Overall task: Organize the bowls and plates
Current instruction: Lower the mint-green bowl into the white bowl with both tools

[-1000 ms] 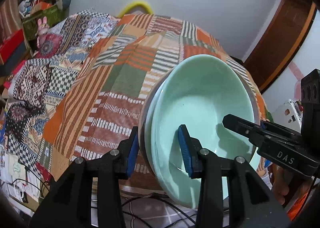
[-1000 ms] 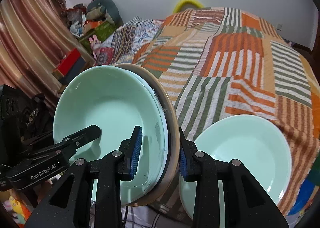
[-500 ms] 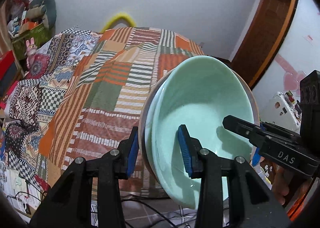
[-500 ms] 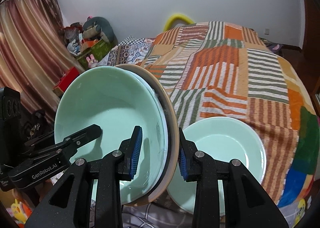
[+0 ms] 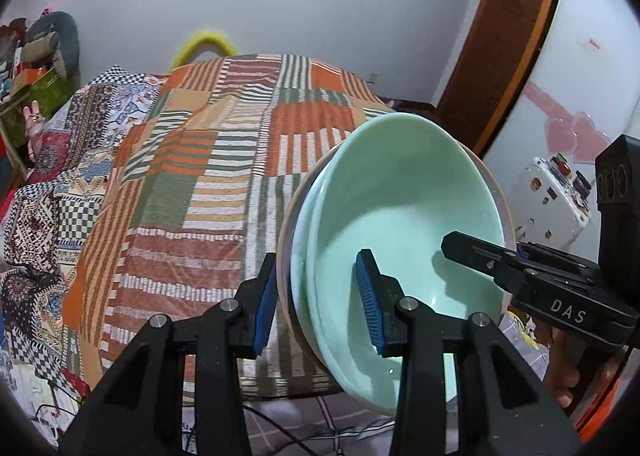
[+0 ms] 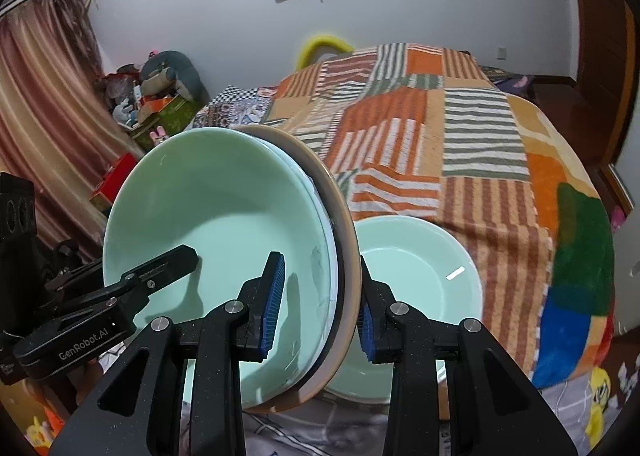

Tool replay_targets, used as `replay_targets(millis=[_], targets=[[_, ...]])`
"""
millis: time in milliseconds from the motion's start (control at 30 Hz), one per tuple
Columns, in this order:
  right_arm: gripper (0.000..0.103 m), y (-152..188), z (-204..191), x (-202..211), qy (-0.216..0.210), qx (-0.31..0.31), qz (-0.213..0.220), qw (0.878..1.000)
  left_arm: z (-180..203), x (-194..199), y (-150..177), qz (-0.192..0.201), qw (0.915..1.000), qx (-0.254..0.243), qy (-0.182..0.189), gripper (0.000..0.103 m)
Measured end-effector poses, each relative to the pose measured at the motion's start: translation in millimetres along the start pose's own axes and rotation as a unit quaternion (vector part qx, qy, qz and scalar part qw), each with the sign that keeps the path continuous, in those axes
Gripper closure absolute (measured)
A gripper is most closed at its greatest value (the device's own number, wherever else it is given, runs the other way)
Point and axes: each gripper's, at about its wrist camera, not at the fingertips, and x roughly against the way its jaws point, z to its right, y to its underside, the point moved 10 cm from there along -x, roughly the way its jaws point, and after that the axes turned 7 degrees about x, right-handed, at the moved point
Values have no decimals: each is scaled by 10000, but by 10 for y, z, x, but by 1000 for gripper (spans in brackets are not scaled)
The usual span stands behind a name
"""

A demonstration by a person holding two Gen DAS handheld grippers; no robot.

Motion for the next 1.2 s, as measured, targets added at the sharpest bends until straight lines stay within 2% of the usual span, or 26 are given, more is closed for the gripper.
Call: replay_targets(millis=[667, 1200], targets=[[73, 266, 346, 49, 276, -421, -226, 9985, 265, -461, 241, -652, 9977, -78, 180, 64], [73, 522, 614, -174, 322, -830, -684, 9937, 272, -965, 410, -1242, 9922, -46, 115, 64]])
